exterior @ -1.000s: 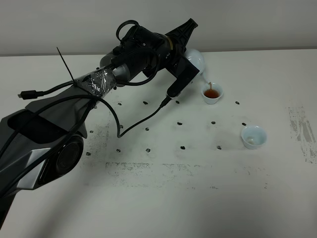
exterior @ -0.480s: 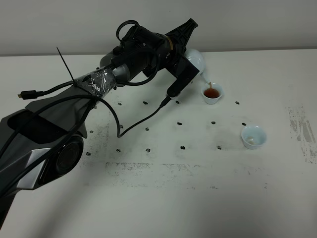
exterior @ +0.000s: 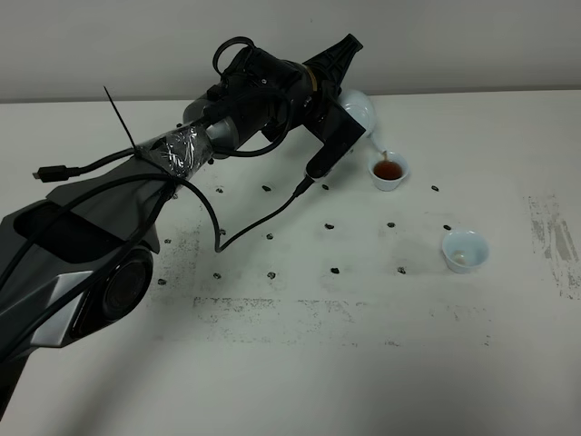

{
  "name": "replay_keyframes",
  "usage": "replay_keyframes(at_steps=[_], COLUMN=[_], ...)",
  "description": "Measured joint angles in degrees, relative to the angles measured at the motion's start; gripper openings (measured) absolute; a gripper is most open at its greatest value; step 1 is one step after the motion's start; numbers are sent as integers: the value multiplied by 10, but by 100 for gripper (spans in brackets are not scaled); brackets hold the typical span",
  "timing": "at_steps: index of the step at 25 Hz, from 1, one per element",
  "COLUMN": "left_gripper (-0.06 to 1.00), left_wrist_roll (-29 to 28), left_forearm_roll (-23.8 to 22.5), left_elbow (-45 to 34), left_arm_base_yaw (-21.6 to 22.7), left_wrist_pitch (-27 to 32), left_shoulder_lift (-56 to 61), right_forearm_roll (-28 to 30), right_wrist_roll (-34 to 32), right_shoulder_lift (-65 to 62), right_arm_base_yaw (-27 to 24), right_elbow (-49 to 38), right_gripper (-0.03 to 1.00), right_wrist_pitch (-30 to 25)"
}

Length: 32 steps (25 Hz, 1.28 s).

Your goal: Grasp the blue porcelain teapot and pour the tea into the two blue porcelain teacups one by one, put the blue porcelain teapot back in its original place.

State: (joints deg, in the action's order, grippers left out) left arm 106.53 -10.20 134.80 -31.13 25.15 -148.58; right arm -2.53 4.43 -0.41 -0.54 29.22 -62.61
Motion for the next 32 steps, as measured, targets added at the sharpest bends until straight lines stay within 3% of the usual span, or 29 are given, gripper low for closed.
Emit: replay_keyframes(at_steps=[24, 27, 32], left_gripper=[4, 4, 4], left_wrist_roll=[-7, -33, -121], left_forearm_roll=[8, 9, 9], left_elbow=[0, 0, 0], left_arm_base_yaw=[0, 1, 2], left_wrist_pitch=[8, 15, 28], left_shoulder_lift=[0, 0, 4], right_forearm_roll=[0, 0, 0], right_wrist_roll=[0, 0, 0], right_shoulder_lift=[0, 0, 0], right_arm_base_yaw=[0, 0, 0], right_elbow=[0, 0, 0], right_gripper=[59, 59, 59], right_wrist_pitch=[0, 0, 0])
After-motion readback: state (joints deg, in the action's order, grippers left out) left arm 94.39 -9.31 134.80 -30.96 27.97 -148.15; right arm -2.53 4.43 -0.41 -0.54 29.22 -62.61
